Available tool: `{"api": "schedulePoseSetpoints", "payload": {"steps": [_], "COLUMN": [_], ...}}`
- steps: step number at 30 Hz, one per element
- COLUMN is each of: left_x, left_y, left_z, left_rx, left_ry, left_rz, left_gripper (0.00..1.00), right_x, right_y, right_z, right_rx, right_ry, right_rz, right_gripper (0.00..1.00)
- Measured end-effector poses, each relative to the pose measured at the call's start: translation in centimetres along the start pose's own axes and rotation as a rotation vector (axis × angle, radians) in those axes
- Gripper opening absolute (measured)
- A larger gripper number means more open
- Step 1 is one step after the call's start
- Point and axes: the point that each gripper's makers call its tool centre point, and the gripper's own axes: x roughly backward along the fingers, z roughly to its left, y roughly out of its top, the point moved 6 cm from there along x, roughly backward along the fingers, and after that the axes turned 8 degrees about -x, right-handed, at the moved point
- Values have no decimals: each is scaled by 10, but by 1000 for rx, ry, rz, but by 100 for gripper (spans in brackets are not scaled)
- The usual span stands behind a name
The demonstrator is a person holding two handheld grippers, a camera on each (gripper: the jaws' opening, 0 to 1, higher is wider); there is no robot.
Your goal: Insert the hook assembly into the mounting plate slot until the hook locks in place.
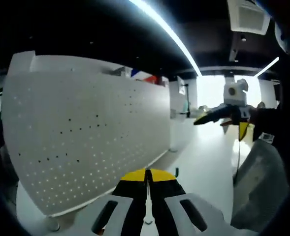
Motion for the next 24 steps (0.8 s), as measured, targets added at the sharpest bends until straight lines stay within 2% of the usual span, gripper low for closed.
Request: {"api": "schedulePoseSetpoints", "payload": {"steps": [3, 10, 17, 24], "left_x": [-1, -4, -5, -6], "left_y": [8, 14, 20, 35], "left_z": [-4, -12, -13, -13], "left_rx": [10, 18, 44, 41], "left_ry": [5, 13, 60, 109], "left_rz": [-32, -54, -77, -121], "left_gripper": [1, 1, 1, 1], "right_x": [0, -3, -8, -14], "right_y": [4, 12, 25, 36], "right_z": [-1, 3, 4, 4], "right_rx": [-1, 9, 13, 20], "right_ry": [-5, 1, 2, -1], "right_rz": [-19, -55, -91, -121], "right_gripper": [77, 70, 62, 53]}}
